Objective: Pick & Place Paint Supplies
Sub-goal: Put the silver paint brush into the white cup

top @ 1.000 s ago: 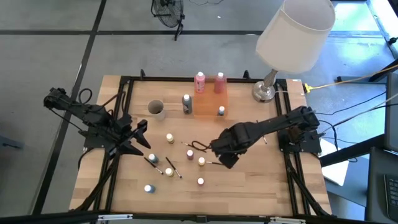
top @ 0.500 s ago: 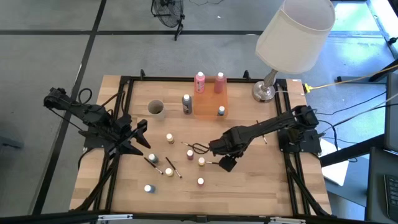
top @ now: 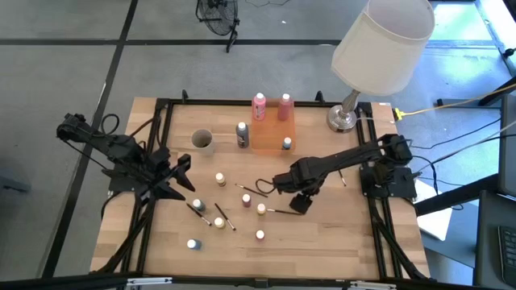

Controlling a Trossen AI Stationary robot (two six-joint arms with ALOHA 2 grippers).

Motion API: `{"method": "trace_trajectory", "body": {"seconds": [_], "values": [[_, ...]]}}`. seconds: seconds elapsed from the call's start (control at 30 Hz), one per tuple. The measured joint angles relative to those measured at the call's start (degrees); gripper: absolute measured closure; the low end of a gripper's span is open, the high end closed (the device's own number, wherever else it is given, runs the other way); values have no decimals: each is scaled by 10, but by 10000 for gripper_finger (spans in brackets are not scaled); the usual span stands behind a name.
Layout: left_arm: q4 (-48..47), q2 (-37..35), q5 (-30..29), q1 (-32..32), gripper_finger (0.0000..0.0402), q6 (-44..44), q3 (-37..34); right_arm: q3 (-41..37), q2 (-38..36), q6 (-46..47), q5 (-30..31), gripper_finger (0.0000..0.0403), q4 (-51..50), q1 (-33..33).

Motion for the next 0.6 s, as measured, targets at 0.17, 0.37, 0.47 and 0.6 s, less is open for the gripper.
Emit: {"method": "trace_trajectory", "body": {"seconds": [0.17, 0.37, 0.47, 0.6], "values": [[9, 0, 0, 0, 235, 0, 0, -12, -50, -7, 11, 155, -36, -9], [9, 0, -6, 0, 235, 0, 0, -105, -185, 54, 17, 155, -27, -9], [9, 0, -10, 0, 235, 0, 0, -173, -259, 92, 16, 155, 31, -11], [9, 0, -22, 0, 235, 0, 0, -250, -321, 136, 8, 155, 208, -10]]}}
